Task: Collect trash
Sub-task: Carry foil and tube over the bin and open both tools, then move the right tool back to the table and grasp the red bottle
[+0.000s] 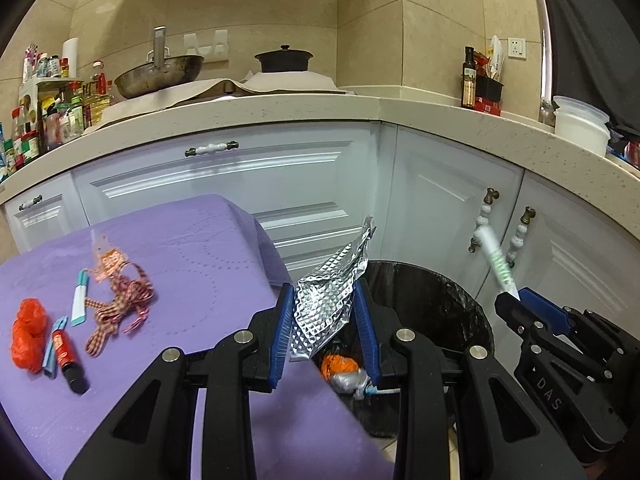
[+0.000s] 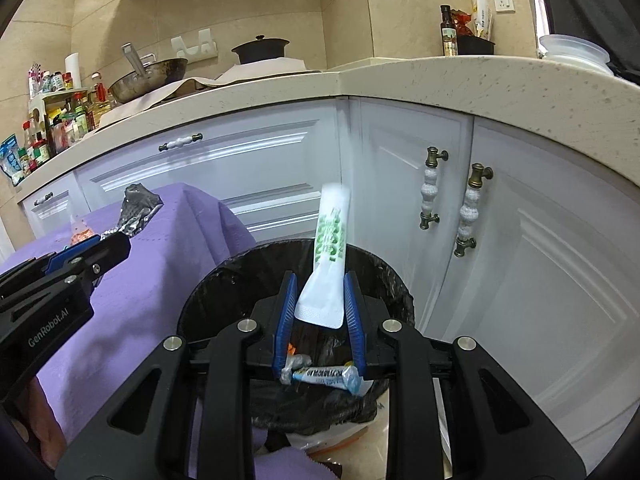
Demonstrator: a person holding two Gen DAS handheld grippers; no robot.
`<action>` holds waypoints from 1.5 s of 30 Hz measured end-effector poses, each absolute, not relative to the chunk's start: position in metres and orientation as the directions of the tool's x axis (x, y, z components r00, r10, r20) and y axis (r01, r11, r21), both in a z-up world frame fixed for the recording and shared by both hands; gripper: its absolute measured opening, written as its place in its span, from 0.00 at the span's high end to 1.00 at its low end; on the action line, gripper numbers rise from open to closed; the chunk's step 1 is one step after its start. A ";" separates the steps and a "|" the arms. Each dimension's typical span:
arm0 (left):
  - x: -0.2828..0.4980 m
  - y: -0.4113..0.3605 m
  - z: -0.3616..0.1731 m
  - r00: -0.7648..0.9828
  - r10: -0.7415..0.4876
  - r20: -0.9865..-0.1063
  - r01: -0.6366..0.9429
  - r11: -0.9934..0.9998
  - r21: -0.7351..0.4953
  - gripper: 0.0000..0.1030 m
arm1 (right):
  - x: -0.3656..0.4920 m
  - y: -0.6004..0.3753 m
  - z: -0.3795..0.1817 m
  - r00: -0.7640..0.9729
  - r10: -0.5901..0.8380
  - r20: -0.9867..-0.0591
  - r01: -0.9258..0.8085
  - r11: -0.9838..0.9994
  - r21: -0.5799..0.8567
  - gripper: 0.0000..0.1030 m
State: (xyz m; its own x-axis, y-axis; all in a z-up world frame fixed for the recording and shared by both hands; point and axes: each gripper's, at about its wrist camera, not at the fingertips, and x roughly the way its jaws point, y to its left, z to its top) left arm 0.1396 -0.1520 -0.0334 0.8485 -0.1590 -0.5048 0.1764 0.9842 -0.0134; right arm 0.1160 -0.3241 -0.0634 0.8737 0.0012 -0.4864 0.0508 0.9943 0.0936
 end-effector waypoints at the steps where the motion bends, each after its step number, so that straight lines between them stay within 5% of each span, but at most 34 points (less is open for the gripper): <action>1: 0.143 -0.154 -0.035 0.845 -0.155 -0.511 0.175 0.985 -0.008 0.68 | 0.119 -0.326 -0.064 0.874 -0.001 -0.486 0.055 0.994 0.095 0.66; 3: 0.147 -0.155 -0.039 0.841 -0.139 -0.523 0.161 0.987 -0.003 0.49 | 0.124 -0.330 -0.066 0.875 -0.009 -0.485 0.066 0.993 0.101 0.63; 5: 0.147 -0.152 -0.041 0.838 -0.139 -0.527 0.152 0.988 -0.020 0.43 | 0.126 -0.332 -0.066 0.874 -0.009 -0.486 0.070 0.992 0.106 0.63; 22: 0.135 -0.124 -0.035 0.846 -0.104 -0.524 0.109 0.994 -0.021 0.43 | 0.115 -0.324 -0.059 0.878 -0.011 -0.478 0.082 0.989 0.127 0.63; 45: 0.079 0.073 -0.039 0.803 0.225 -0.552 -0.276 0.961 -0.009 0.43 | 0.104 -0.129 -0.036 0.831 0.308 -0.463 -0.292 0.950 0.108 0.63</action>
State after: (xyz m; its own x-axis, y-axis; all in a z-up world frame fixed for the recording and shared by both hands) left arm 0.0794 0.0728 -0.0388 0.8031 0.2252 -0.5516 -0.2760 0.9611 -0.0094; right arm 0.1041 -0.1293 -0.0364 0.8311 0.3081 -0.4630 -0.2921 0.9503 0.1080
